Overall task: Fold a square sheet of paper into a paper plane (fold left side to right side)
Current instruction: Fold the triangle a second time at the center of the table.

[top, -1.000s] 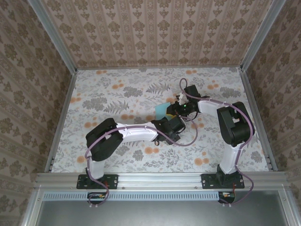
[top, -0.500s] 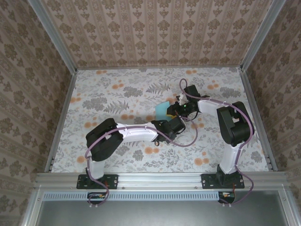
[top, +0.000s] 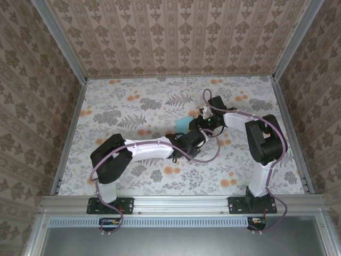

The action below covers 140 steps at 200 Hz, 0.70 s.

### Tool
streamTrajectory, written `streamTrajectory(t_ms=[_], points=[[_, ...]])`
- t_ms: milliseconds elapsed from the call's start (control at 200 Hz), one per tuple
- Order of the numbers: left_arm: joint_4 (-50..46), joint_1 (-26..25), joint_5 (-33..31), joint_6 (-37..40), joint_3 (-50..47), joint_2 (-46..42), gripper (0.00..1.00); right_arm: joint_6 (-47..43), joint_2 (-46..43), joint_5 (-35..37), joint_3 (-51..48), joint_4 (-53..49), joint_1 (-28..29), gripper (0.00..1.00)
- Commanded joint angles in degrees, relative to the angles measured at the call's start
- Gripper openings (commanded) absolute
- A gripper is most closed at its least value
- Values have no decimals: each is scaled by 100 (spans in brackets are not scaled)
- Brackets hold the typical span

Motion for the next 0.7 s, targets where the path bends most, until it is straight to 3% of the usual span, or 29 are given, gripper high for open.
streamTrajectory(t_ms=[0,295,435,550,695], points=[[144,219,696,-290,-165,-319,8,-10,-127,150,119,59,-63,40],[601,727,1903,-795,-563,-641,7,128,-990,511,-307,496,-365,54],[982,1036,2507,-1189,-835,-770,7,105,-1400,696,-667,470,-450,56],[1283,1260,2881,-1454,-1042,-844,7,133,-1714,730,-1063,484,-439,51],[1449,1390,3114,-1662,-1165,-838,7,248,-2210,851,-1764,709,-294,35]])
